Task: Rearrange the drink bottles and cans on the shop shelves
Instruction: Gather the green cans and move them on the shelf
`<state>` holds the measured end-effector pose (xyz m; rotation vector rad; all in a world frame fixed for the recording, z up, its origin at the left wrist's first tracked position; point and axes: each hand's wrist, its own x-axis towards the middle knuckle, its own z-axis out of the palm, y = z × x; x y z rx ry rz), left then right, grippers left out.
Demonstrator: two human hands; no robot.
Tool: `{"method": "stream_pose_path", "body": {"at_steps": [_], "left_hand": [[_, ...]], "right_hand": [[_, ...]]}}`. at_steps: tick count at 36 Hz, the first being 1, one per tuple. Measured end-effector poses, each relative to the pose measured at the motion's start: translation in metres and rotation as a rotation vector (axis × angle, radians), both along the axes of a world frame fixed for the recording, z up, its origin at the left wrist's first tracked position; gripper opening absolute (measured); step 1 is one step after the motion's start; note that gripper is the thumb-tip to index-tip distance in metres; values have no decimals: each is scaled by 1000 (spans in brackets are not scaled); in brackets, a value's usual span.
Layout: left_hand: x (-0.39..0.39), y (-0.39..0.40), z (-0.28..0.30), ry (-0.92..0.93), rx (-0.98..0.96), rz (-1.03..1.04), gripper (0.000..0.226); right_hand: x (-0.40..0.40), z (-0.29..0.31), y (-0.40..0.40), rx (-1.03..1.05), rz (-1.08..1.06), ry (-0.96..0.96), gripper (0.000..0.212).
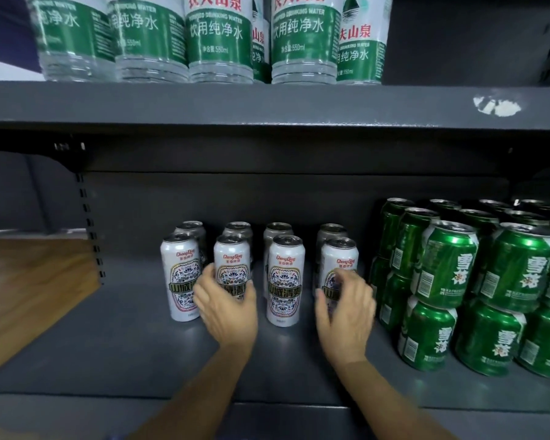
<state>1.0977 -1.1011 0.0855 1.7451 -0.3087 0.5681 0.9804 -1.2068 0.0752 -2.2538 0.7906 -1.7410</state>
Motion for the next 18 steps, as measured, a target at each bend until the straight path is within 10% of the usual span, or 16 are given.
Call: {"method": "stream_pose_path", "body": {"at_steps": [3,10,18], "left_hand": [[21,6,-3,141,128,-119,92],[49,13,-12,184,235,-261,77],[49,17,-19,120,209,-314,77]], "right_hand": [[15,4,25,-55,171,23,32],[43,-3,40,581,245,291,84],[53,-7,27,584,238,265,62]]}}
